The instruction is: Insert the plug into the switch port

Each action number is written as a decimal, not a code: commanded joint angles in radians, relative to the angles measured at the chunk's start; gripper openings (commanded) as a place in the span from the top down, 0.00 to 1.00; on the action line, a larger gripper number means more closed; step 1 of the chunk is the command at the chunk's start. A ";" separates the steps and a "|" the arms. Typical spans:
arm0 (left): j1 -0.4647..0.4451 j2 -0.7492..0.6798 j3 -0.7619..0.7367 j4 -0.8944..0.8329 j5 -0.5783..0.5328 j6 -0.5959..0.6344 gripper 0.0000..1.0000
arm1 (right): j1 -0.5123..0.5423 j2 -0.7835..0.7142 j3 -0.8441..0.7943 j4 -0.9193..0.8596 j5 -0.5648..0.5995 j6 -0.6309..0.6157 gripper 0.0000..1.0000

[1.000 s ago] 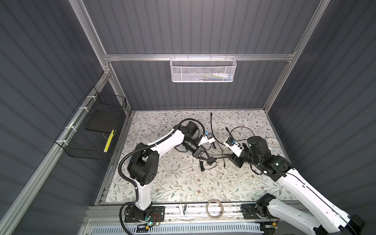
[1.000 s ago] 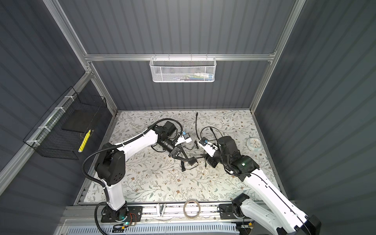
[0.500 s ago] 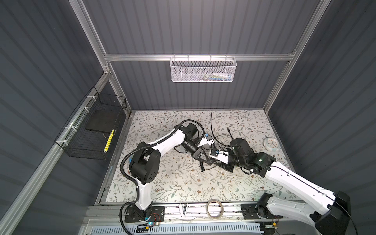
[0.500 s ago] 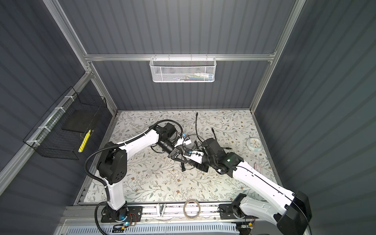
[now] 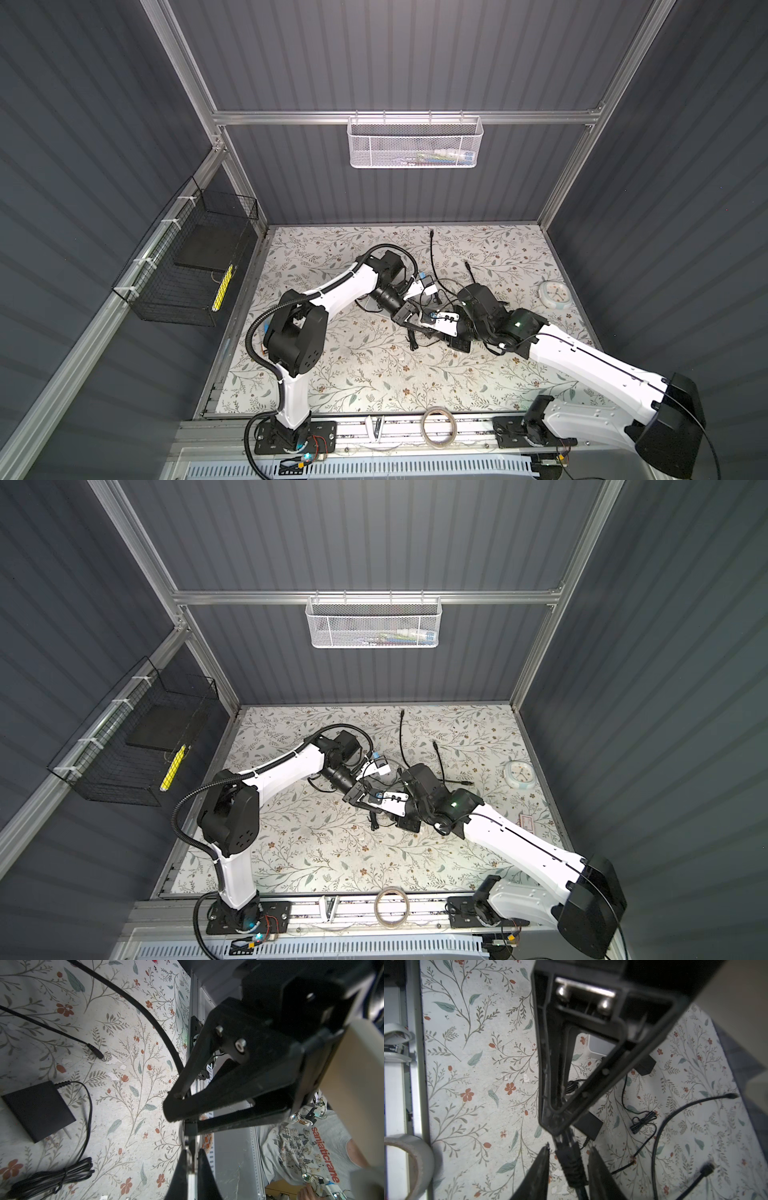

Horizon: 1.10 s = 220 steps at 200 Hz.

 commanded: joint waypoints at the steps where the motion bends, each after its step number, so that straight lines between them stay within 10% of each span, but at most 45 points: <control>1: 0.001 -0.006 0.023 -0.017 0.006 0.008 0.96 | 0.008 0.006 0.026 0.008 0.011 -0.010 0.77; 102: 0.054 -0.131 -0.142 0.303 -0.174 -0.234 0.53 | 0.012 -0.060 -0.012 -0.029 0.142 0.010 1.00; 177: 0.217 -0.217 -0.286 0.554 -0.842 -0.633 0.38 | 0.000 -0.097 -0.119 0.186 0.099 0.136 1.00; 220: 0.241 -0.154 -0.274 0.523 -0.984 -0.675 0.19 | 0.001 -0.044 -0.143 0.276 0.010 0.242 1.00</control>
